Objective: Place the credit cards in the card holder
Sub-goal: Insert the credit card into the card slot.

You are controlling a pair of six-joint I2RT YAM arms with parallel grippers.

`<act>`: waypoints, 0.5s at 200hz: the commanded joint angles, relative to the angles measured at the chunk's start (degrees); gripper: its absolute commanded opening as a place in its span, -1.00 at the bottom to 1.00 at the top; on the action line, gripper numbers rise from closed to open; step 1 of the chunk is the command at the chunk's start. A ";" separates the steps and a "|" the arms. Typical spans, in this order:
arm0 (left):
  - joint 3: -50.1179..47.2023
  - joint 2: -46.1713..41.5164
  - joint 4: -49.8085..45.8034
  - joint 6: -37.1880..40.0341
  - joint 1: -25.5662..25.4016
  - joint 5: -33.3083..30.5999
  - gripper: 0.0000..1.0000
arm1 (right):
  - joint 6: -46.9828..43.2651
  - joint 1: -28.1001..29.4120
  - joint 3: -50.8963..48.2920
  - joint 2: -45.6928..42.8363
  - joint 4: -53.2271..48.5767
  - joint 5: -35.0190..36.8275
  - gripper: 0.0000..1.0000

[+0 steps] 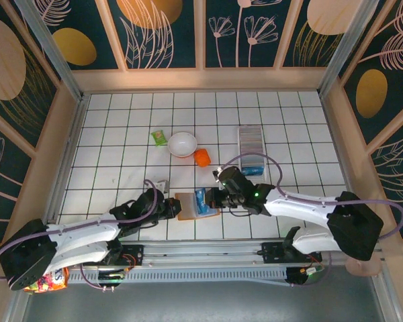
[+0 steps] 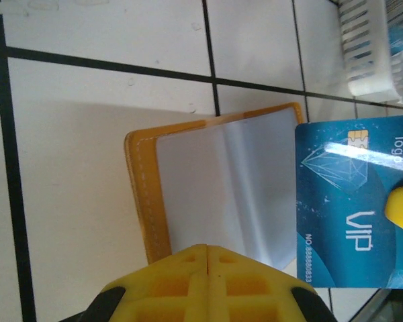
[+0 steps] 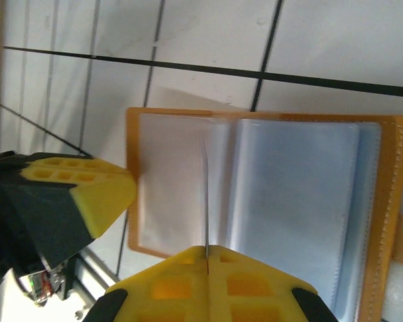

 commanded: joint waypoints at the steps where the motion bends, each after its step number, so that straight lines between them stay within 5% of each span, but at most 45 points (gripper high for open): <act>1: -0.77 1.23 3.66 0.98 0.04 0.17 -1.00 | 1.07 1.01 1.22 1.69 1.97 3.65 -1.00; 100: -2.58 6.85 2.72 2.25 0.00 -2.56 -1.00 | 3.96 1.67 0.32 4.95 7.72 4.50 -1.00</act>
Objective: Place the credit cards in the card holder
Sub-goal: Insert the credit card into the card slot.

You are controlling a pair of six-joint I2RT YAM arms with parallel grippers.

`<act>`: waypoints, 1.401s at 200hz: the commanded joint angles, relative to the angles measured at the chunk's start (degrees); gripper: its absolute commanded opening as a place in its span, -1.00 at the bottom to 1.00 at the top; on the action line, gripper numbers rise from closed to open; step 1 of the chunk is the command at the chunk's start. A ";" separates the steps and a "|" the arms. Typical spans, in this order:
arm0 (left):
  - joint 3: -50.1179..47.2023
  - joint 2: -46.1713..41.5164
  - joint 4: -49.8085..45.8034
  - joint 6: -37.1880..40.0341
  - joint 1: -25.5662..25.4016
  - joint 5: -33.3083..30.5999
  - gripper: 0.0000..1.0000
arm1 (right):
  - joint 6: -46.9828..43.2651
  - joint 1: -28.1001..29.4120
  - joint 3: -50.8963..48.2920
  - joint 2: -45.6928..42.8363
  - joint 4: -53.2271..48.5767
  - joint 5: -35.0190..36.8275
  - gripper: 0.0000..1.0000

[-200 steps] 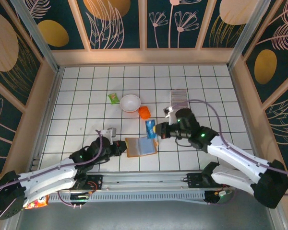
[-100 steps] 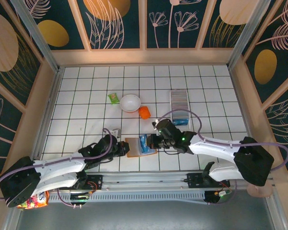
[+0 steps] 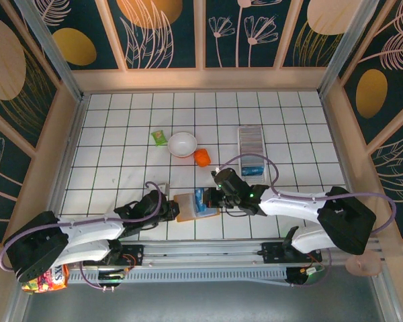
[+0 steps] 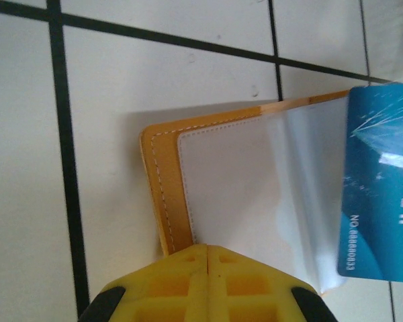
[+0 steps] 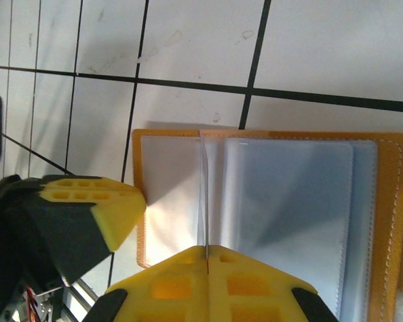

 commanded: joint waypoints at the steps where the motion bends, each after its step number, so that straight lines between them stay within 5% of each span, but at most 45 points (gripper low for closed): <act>1: -0.97 1.50 0.40 1.16 0.01 -0.73 -1.00 | 1.34 0.60 0.32 1.56 3.22 1.35 -1.00; 172: 0.18 4.27 -1.52 1.95 -0.01 -0.45 -1.00 | 10.19 1.27 -3.88 3.72 6.93 -0.21 -1.00; 280: 0.35 5.06 -1.70 2.06 0.00 -0.79 -1.00 | 17.66 -1.11 -11.77 0.39 24.81 -6.01 -1.00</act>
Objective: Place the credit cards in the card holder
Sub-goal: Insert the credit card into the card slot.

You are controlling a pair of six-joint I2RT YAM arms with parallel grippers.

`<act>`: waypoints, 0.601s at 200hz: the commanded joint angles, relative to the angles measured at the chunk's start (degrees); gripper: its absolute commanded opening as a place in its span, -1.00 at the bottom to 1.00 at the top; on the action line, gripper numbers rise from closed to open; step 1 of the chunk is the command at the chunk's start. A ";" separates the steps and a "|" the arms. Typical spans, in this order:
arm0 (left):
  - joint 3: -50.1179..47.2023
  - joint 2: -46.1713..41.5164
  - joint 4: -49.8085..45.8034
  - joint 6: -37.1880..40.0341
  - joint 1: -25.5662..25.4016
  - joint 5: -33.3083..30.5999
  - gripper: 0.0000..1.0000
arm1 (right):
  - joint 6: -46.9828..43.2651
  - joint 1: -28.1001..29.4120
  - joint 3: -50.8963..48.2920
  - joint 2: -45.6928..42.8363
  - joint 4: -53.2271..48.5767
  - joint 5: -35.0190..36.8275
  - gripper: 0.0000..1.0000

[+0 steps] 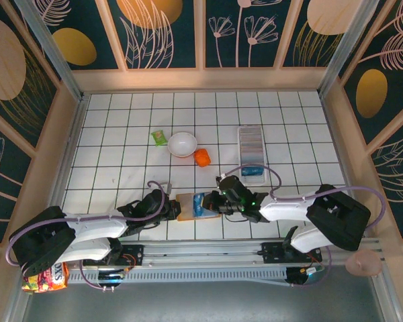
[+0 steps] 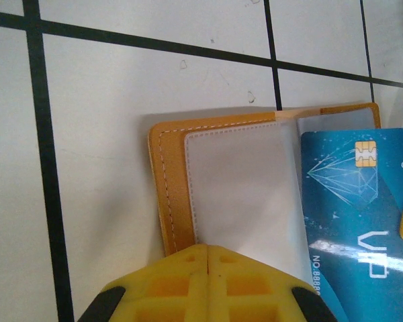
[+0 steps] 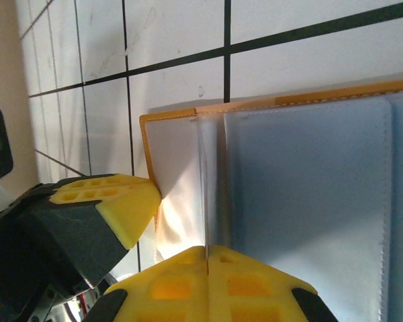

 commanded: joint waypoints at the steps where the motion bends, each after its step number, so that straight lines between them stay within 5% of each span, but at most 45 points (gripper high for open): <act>1: -0.26 1.55 -4.77 1.28 0.01 -0.80 -1.00 | 3.36 -0.92 -2.30 -1.98 7.38 -2.01 -1.00; 120: 0.29 2.09 -4.78 1.38 0.02 -0.27 -1.00 | 6.62 -0.96 -3.45 0.48 8.88 -2.06 -1.00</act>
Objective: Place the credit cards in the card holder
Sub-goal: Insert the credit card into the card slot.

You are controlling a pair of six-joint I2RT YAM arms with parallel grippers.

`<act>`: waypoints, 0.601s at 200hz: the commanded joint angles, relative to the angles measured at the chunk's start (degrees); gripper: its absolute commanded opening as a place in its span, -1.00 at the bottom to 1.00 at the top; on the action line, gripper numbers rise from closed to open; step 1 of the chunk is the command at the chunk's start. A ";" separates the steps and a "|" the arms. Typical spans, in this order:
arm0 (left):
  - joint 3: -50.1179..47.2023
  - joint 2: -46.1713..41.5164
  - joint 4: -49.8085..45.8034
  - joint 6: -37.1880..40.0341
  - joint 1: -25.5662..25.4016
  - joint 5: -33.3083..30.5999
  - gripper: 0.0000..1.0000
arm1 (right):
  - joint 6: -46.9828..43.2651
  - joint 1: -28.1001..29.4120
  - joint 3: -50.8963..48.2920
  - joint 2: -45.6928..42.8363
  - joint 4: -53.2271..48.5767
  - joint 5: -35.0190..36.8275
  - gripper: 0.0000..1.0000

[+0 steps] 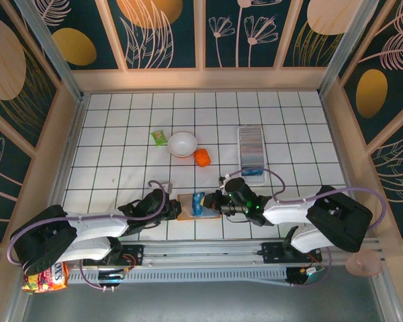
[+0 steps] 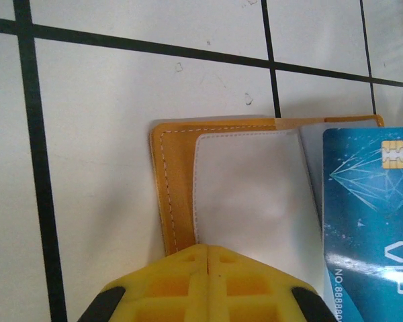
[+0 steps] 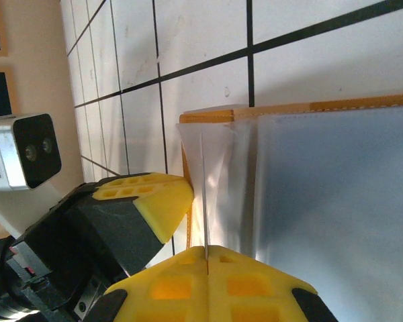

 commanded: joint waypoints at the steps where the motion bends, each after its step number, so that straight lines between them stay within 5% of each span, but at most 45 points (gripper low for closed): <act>1: -0.29 1.28 -4.79 0.94 -0.03 -0.29 -1.00 | 1.44 -0.20 0.39 0.83 -0.18 0.15 -1.00; 56: -0.58 0.69 -4.79 1.17 0.02 -0.30 -1.00 | 1.88 0.56 2.34 0.29 -7.81 3.32 -1.00; 120: -1.53 0.99 -3.29 0.84 0.01 -0.43 -1.00 | 3.42 0.99 0.64 2.54 2.28 0.03 -1.00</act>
